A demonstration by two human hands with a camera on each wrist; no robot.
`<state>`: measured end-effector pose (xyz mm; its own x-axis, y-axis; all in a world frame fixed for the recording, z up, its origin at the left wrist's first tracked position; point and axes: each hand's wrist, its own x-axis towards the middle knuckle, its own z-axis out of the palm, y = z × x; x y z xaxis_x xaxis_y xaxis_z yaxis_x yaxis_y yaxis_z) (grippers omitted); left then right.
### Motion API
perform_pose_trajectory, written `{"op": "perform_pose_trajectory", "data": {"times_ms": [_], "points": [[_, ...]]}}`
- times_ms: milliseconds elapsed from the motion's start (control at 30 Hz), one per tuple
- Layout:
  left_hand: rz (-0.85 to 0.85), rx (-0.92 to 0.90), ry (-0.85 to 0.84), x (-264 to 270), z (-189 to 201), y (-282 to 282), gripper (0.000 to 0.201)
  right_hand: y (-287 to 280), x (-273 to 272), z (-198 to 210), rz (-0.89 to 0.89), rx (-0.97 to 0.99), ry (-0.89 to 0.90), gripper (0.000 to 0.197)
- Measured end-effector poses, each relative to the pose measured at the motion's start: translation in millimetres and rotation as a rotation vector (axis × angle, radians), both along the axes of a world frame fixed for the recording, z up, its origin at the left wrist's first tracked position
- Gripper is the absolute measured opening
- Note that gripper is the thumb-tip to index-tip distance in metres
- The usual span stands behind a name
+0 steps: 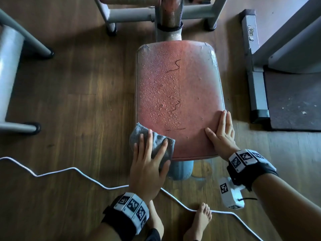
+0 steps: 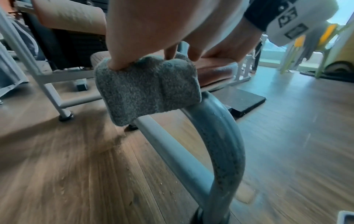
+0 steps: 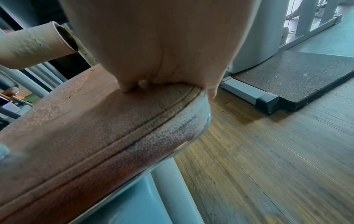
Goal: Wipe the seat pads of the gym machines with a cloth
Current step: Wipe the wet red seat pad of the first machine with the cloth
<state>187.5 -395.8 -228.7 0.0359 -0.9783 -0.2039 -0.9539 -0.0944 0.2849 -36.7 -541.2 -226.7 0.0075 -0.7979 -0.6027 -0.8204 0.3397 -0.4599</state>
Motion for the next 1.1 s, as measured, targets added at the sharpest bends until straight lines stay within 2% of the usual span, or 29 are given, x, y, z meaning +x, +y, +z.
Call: {"op": "perform_pose_trajectory", "data": {"times_ms": [200,433,633,867,1000,1100], "points": [[0.037,-0.018,0.006,-4.0,-4.9,-44.2,0.056,0.3,-0.9,-0.2,0.01,-0.02,-0.008,0.084],[0.096,0.009,-0.028,-21.3,-1.7,-4.2,0.055,0.7,-1.4,-0.3,0.018,-0.028,-0.011,0.084],[0.088,-0.013,-0.014,-32.5,-3.3,-45.6,0.055,0.5,-1.4,-1.5,0.022,-0.04,-0.009,0.084],[-0.027,-0.008,-0.019,-49.3,0.4,-24.0,0.053,0.9,-1.1,-2.7,0.015,-0.053,-0.019,0.084],[0.033,0.0,-0.003,-56.9,-0.2,-54.1,0.054,1.0,-0.2,-1.5,0.008,-0.052,-0.03,0.084],[0.073,-0.016,0.017,-60.5,1.4,-54.3,0.055,1.3,0.0,-0.3,0.0,-0.049,-0.033,0.084]]}}
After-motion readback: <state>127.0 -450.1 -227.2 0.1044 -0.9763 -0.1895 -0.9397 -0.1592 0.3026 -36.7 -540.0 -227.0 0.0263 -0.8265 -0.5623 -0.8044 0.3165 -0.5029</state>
